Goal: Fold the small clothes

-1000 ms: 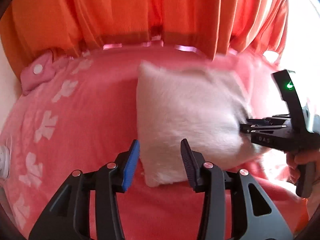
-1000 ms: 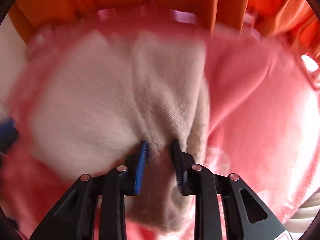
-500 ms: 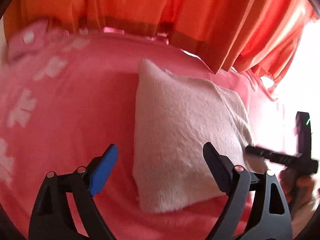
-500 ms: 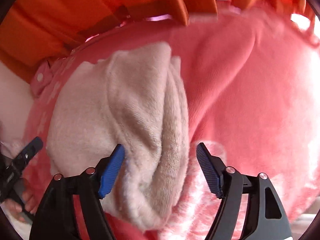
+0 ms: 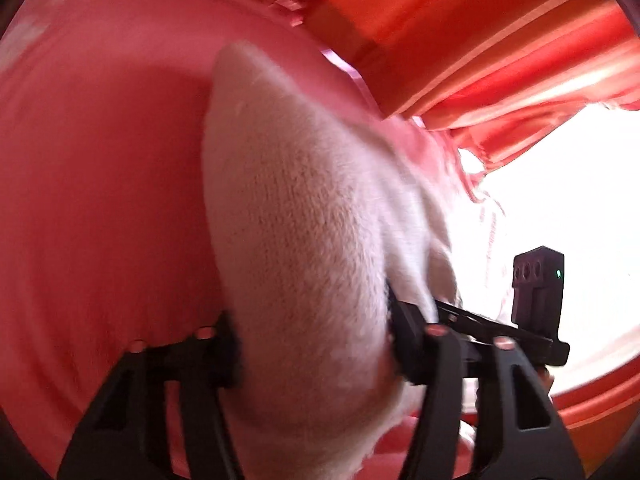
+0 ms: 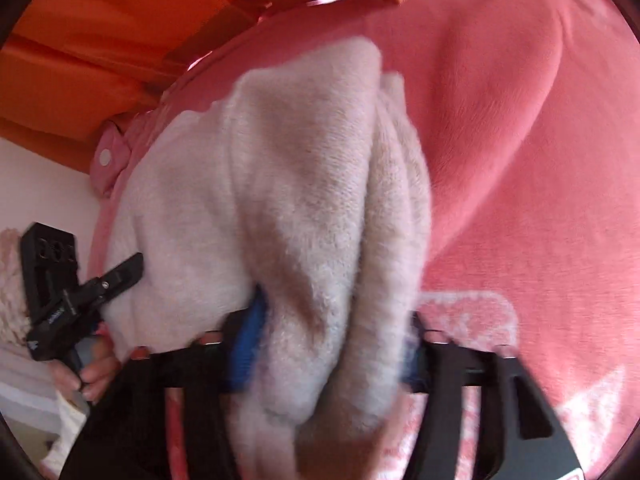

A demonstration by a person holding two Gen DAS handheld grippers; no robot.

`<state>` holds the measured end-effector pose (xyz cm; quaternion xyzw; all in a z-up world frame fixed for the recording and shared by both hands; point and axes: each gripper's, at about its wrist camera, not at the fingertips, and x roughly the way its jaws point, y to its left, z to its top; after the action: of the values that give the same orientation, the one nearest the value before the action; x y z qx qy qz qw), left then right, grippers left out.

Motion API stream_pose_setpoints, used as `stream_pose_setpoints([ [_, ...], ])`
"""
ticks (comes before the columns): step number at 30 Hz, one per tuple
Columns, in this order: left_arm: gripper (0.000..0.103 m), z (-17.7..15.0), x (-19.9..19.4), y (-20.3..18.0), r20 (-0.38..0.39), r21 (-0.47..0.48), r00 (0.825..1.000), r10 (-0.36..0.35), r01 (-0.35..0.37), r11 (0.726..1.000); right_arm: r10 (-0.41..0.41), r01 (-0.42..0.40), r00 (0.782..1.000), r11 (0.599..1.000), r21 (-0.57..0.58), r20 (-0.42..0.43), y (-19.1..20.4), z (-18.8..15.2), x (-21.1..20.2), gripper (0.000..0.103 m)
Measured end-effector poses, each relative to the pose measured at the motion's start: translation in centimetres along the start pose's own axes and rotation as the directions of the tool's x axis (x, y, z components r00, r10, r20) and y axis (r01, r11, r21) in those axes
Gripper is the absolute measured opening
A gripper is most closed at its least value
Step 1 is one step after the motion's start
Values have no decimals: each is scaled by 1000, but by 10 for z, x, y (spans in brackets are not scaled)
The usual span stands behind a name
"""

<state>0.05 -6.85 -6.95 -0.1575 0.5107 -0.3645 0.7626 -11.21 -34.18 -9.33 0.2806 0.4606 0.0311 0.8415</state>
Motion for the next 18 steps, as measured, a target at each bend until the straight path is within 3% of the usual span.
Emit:
stream_pose_setpoints([
  [5,44,20,-41,-41,67,130,996,-52,43,991,-24,33,994,996,-81,108,47,3,-39,26],
  [8,44,34,-84,-75,138,236,986,-88,53,970,17,19,970,989,-145,242,86,8,-87,25],
  [10,44,45,-119,-93,197,287,972,-129,68,955,53,28,926,978,-208,375,121,11,-136,25],
  [11,44,52,-145,-105,244,326,957,-159,73,943,62,34,910,974,-223,409,130,11,-148,25],
  [13,44,61,-181,-117,312,371,928,-202,76,925,113,27,859,964,-265,500,158,14,-184,25],
  [15,45,70,-213,-124,361,397,901,-240,84,914,169,11,812,953,-303,559,184,20,-209,25],
  [18,49,82,-243,-117,417,408,874,-251,67,911,216,-20,773,948,-318,596,206,35,-214,27],
])
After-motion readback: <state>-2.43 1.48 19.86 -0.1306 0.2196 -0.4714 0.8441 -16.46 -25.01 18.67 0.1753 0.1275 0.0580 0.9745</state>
